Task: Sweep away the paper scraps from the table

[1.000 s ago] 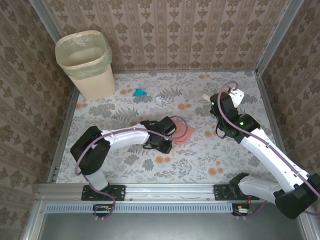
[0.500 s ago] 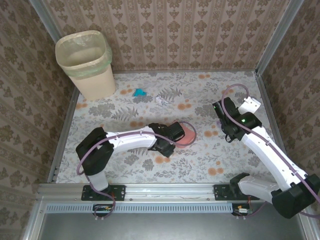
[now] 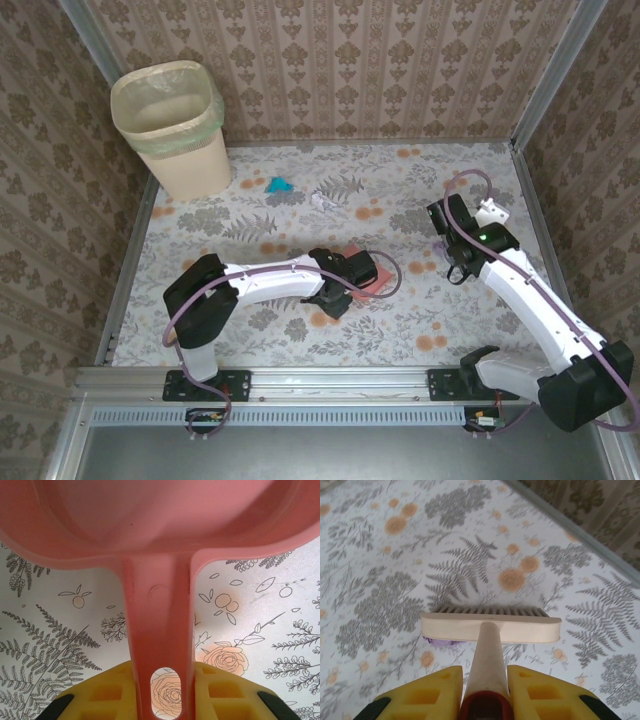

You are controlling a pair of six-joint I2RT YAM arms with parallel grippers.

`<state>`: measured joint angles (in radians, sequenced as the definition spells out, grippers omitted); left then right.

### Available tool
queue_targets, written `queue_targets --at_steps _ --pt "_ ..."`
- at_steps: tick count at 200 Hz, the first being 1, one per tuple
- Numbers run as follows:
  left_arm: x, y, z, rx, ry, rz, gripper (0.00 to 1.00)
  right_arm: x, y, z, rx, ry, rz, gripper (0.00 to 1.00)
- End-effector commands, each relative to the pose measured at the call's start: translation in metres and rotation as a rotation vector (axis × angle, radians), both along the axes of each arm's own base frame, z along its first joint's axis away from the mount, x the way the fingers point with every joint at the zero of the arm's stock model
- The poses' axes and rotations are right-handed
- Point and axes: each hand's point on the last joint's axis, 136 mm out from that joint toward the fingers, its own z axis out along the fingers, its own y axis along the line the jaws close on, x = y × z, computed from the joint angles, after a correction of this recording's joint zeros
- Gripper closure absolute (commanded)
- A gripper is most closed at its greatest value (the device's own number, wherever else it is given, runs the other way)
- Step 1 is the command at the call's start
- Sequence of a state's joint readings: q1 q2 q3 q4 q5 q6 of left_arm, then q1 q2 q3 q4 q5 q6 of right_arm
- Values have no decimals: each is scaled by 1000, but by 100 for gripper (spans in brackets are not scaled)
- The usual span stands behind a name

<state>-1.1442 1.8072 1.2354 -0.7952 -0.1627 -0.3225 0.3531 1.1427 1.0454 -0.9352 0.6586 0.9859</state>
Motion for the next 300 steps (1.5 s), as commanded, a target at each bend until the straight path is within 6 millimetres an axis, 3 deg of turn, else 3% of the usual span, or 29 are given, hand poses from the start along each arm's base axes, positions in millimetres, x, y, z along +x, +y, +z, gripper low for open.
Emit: queue_targets --at_steps 1,34,57,96,114,182,231,254,300 --pt "-1 3 4 22 -4 -24 100 2 20 -11 79 29 91 100" --pt "-3 1 1 19 9 -28 100 -10 53 -16 211 24 229 100" --pt "-3 1 -2 30 14 -30 100 -16 82 -11 302 -1 359 100" --pt "-4 1 0 23 17 -33 100 -21 112 1 437 -34 473 100" --pt "-2 2 2 11 16 -25 100 -20 105 5 403 -45 461 100" --pt "-2 1 0 -6 35 -13 100 -9 41 21 41 -44 277 100" --pt "-1 1 -1 -7 36 -12 100 -10 31 20 -37 -23 274 100" --pt "-1 1 -1 -8 36 -12 100 -9 57 8 37 32 421 100" --pt "0 1 -1 -9 33 -9 100 -32 118 3 230 90 699 100"
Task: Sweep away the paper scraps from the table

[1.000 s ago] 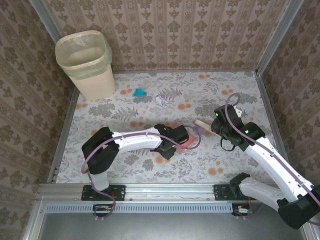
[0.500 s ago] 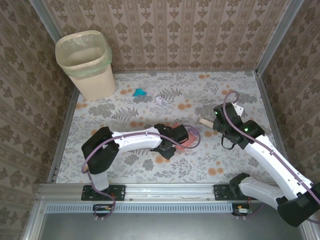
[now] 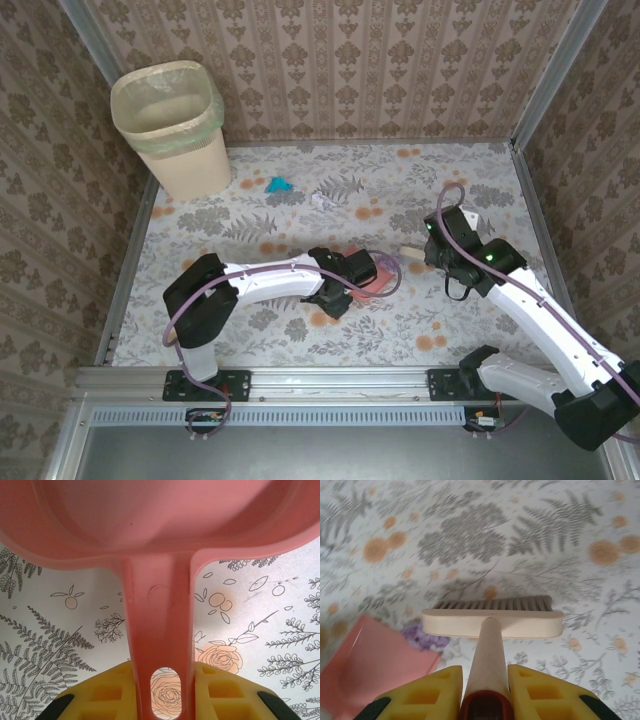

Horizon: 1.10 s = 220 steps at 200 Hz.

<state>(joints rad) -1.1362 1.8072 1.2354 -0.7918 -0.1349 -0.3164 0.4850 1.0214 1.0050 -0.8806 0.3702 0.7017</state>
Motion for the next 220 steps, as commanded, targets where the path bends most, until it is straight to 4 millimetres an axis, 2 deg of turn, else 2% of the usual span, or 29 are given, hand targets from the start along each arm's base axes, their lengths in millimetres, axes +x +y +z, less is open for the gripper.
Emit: queue_targets --at_steps 1,30,49,64,91,119,164,189,220 --pt "1 2 0 5 9 -8 100 -17 42 5 113 51 213 100" --pt "3 4 0 6 3 -3 100 -30 61 15 141 34 314 100" --pt "5 5 1 4 -2 3 100 -34 63 22 166 12 336 100" --pt "6 5 2 -2 -6 10 100 -34 56 30 159 -31 318 100" --pt "9 7 5 -15 -12 21 100 -28 32 42 114 -109 200 100" --pt "12 8 6 -22 -20 28 100 -20 9 51 82 -175 75 100" --pt "18 13 8 -33 -26 58 100 -2 -9 68 114 -345 -38 100" --pt "24 18 9 -40 -36 86 100 12 -7 77 161 -450 -47 100" --pt "35 29 16 -62 -64 139 100 38 12 85 204 -548 8 100"
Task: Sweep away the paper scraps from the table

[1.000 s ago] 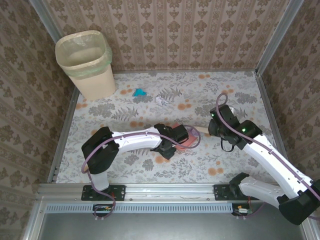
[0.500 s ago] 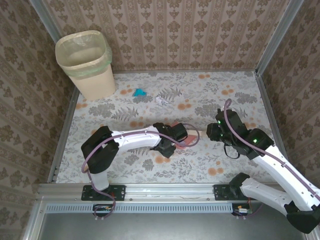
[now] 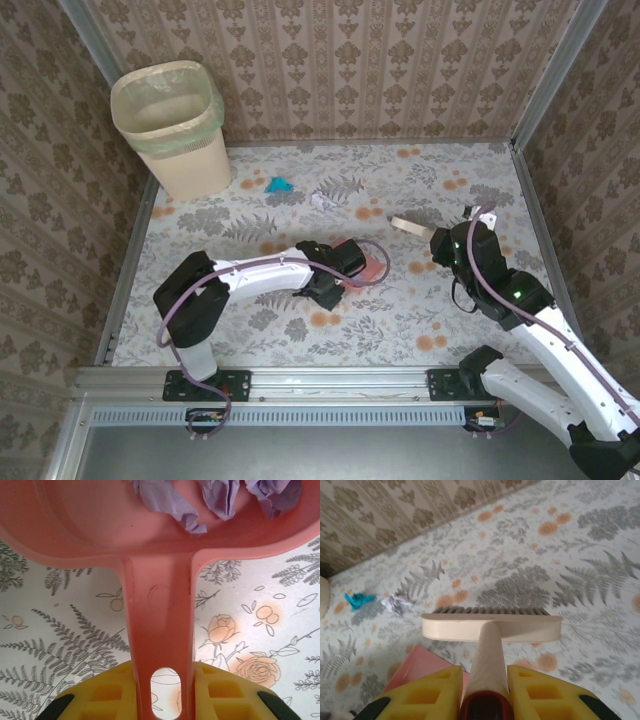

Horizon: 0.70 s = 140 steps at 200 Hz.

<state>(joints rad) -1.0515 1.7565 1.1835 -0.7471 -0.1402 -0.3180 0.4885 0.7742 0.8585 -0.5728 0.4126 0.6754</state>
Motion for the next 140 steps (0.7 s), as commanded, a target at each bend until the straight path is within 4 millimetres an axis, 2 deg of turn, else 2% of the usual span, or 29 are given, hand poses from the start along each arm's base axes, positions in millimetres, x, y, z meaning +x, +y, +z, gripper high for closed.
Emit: queue_targets --at_steps 1,40,41,44,71,75,97,119,140 --pt "10 12 11 -24 -39 54 100 30 15 32 55 -176 18 100" --pt "25 37 11 -45 -21 172 100 82 56 19 -7 -100 112 100" --pt "26 38 11 -45 -20 176 100 84 57 23 -3 -108 113 100" --pt "27 40 11 -48 -18 185 100 89 61 17 -18 -92 122 100" --pt "38 60 9 -51 -15 270 100 137 92 17 -119 -58 178 100" --pt "40 62 9 -52 -15 282 100 146 97 12 -145 -45 185 100" --pt "45 73 6 -55 -4 329 100 180 112 10 -214 -59 174 100" --pt "47 77 5 -59 0 345 100 208 129 0 -244 -56 203 100" --pt "48 80 3 -51 1 357 100 219 152 -12 -264 -15 264 100"
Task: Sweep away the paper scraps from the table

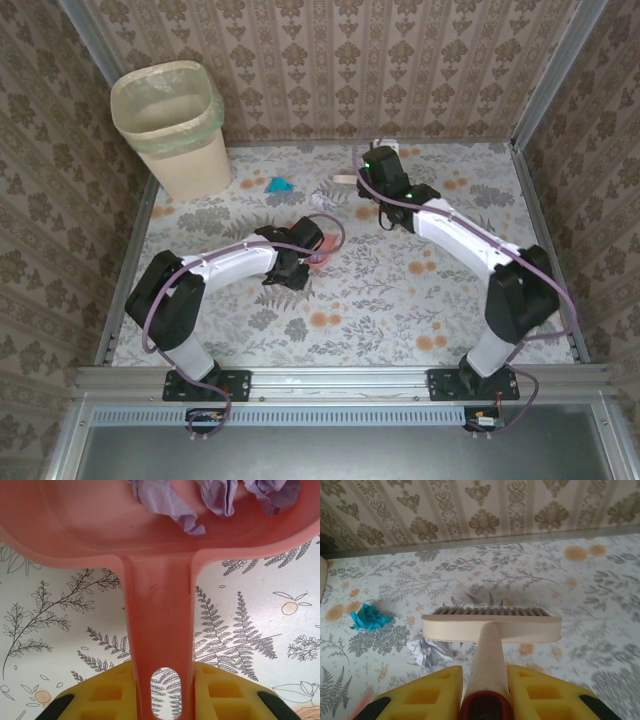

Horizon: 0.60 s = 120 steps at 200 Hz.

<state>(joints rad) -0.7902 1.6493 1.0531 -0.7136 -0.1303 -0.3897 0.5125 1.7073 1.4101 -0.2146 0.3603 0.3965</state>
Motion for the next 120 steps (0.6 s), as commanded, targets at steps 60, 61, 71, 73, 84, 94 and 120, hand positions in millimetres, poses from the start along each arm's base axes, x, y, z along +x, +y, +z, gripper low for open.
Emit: queue_targets --at_steps 60,61,71,73,84,94,120 --pt "2 3 1 -21 -1 30 100 -26 63 -15 -85 84 181 100" --pt "2 3 1 -20 0 30 100 -28 63 -15 -85 85 184 100" --pt "3 3 1 -23 -1 30 100 -43 68 -14 -81 87 209 100" --pt "3 3 1 -23 0 31 100 -47 69 -14 -80 87 215 100" --pt "2 2 0 -23 2 29 100 -65 72 -15 -75 96 244 100" --pt "2 2 -1 -26 2 30 100 -79 71 -18 -67 111 254 100" --pt "2 3 -3 -22 8 32 100 -109 65 -25 -16 172 268 100"
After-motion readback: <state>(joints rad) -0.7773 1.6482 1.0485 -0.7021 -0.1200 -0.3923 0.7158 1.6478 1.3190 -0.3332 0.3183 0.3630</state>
